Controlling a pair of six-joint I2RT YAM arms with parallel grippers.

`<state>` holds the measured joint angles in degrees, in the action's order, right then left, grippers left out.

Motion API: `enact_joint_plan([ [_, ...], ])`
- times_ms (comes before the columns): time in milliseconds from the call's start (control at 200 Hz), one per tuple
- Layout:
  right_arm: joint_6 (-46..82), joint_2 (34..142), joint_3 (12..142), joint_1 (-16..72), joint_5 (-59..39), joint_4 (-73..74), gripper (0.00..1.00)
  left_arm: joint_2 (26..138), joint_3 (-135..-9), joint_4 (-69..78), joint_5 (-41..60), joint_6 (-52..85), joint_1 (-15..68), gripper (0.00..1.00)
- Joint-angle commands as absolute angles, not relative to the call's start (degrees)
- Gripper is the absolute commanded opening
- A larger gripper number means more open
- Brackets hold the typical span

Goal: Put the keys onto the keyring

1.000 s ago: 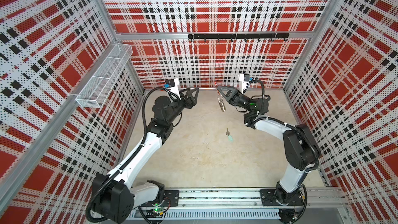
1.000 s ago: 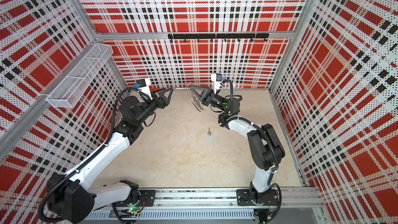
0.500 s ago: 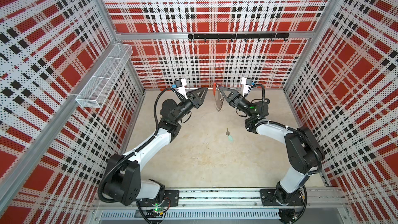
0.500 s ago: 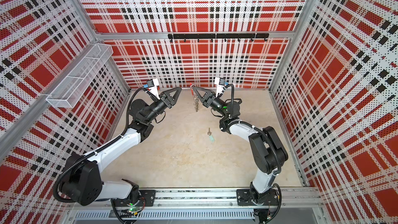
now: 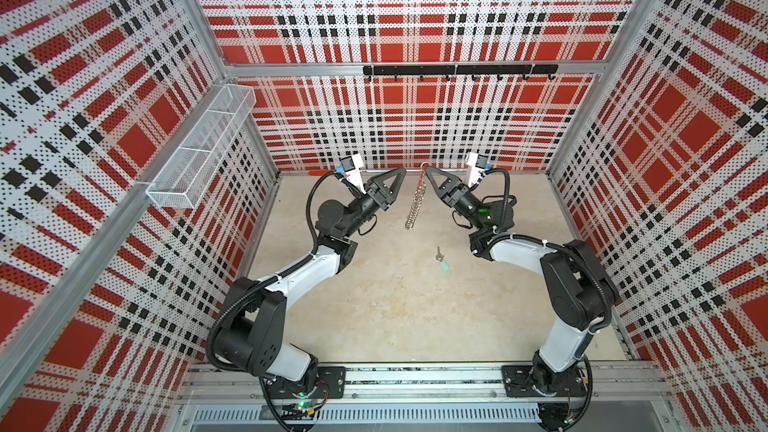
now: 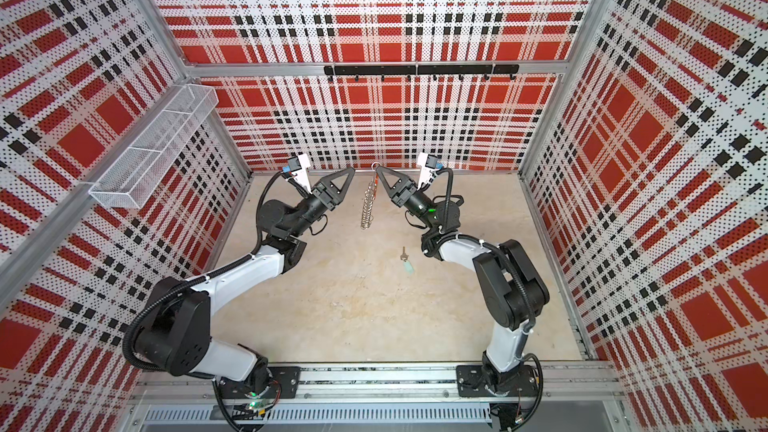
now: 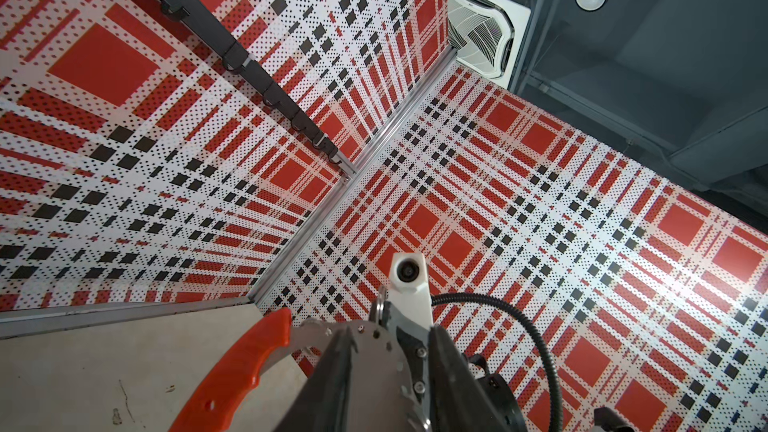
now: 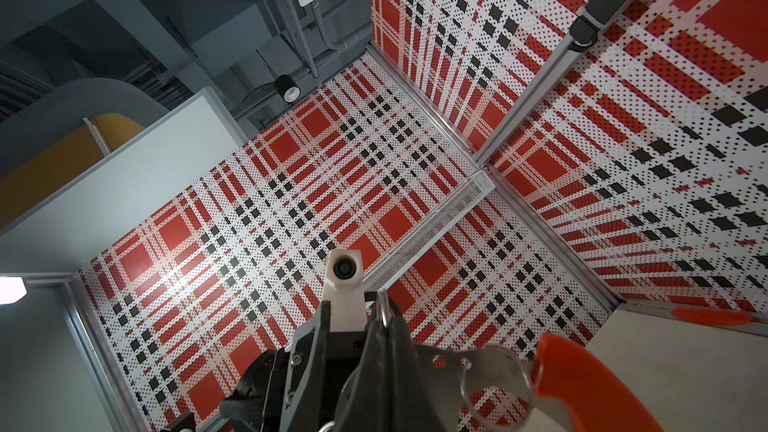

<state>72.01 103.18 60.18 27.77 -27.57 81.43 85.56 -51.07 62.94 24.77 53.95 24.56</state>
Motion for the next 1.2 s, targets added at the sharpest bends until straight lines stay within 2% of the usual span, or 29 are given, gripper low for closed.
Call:
enact_joint_plan([
  [0, 72.9, 103.5, 62.4, 28.8, -27.1, 83.8, 0.0, 86.4, -50.2, 67.5, 23.8, 54.6, 25.1, 0.31],
  [596, 73.2, 104.4, 61.8, 30.1, -27.0, 85.9, 0.0, 90.3, -52.9, 67.9, 24.9, 56.1, 27.7, 0.19],
  [1193, 72.0, 104.2, 62.2, 30.8, -29.9, 85.8, 0.0, 88.4, -51.2, 68.5, 22.8, 55.8, 26.5, 0.24],
])
